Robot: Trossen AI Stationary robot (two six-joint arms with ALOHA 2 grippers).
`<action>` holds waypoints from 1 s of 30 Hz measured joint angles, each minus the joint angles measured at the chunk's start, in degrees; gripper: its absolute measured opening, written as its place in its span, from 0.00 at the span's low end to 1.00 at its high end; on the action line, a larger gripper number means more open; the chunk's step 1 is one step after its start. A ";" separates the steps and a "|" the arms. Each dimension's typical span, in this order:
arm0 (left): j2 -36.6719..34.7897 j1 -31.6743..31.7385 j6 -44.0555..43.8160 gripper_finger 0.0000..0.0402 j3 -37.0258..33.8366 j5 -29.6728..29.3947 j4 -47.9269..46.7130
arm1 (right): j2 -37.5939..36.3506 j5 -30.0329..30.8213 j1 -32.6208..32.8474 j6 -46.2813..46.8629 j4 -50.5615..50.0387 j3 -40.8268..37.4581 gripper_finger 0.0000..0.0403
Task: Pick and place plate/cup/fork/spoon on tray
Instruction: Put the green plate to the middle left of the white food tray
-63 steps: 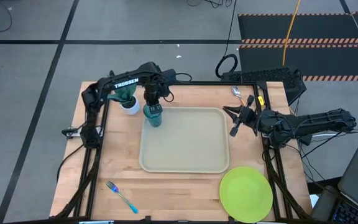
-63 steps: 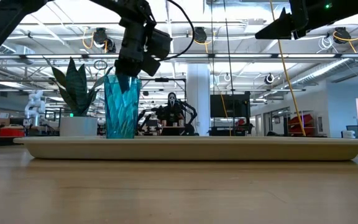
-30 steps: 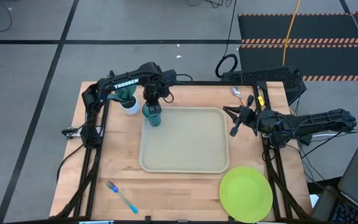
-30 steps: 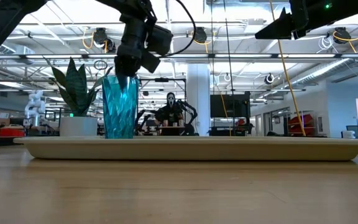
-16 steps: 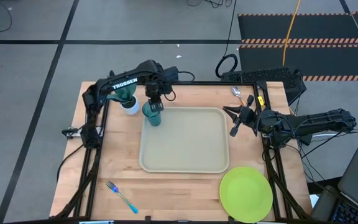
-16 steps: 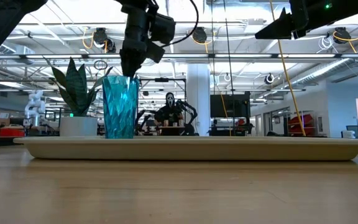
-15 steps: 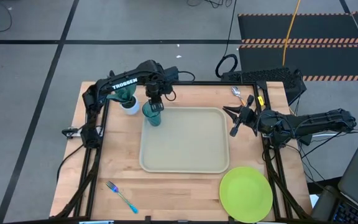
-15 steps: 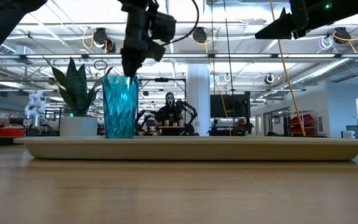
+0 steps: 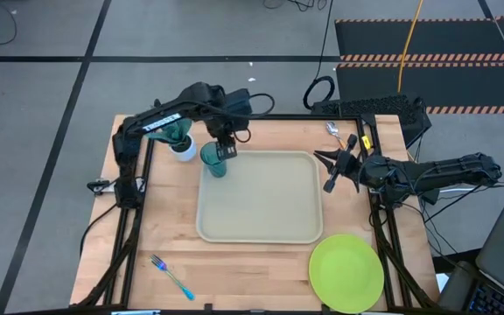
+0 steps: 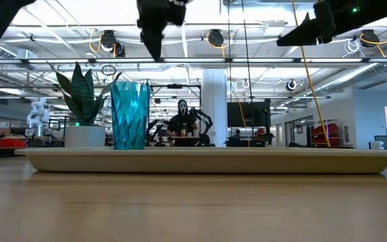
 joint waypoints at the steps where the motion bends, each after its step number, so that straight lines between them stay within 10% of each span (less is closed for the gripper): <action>1: -1.03 -0.68 0.33 0.43 0.00 0.00 0.02 | 0.00 0.13 0.00 -1.61 0.42 0.00 0.05; 18: -13.77 -19.22 0.40 0.43 -3.06 -4.42 29.91 | 0.00 -3.23 0.01 -1.93 3.99 0.00 0.05; 30: -25.53 -27.51 -3.36 0.43 -34.81 -16.18 62.54 | -0.04 -4.30 0.00 5.71 -1.74 -0.02 0.05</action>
